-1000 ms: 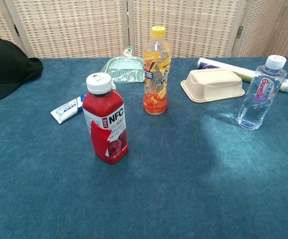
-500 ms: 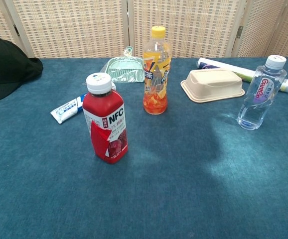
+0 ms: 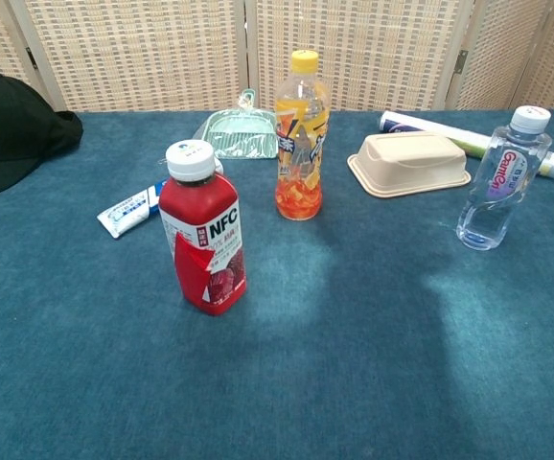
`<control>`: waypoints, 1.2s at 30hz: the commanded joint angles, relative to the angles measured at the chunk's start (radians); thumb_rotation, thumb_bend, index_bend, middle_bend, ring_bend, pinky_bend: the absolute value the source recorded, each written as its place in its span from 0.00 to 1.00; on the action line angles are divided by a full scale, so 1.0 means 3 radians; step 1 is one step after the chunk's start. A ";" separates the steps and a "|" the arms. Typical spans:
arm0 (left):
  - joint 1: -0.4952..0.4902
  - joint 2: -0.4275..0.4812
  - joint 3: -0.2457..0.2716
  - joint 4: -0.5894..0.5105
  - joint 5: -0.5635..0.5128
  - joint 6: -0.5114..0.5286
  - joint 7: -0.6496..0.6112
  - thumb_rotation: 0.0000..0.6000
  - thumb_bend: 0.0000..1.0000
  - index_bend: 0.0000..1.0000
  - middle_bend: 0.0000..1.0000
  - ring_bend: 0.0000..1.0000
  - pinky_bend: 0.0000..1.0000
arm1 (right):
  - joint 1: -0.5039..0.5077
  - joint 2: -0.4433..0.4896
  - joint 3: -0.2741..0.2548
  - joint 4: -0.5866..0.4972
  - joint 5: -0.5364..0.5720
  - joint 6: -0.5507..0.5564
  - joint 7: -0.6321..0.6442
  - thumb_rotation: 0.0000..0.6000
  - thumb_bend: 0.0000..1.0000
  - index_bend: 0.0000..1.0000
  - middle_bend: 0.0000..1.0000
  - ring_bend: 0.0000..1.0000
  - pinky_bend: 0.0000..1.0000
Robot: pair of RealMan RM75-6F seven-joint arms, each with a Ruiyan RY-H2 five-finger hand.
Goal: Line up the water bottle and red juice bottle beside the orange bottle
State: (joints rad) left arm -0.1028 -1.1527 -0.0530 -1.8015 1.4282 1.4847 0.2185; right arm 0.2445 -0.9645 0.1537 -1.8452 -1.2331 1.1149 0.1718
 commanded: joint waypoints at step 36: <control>0.0011 0.0056 0.0004 0.0002 -0.0039 -0.0055 -0.0061 1.00 0.15 0.10 0.04 0.15 0.17 | 0.0883 -0.1437 0.0251 0.1550 0.0193 -0.0901 0.0605 1.00 0.30 0.36 0.29 0.10 0.21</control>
State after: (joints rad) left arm -0.0996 -1.1357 -0.0519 -1.8013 1.4165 1.4681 0.2004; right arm 0.5049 -1.3893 0.2289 -1.3866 -1.1714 0.8448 0.3531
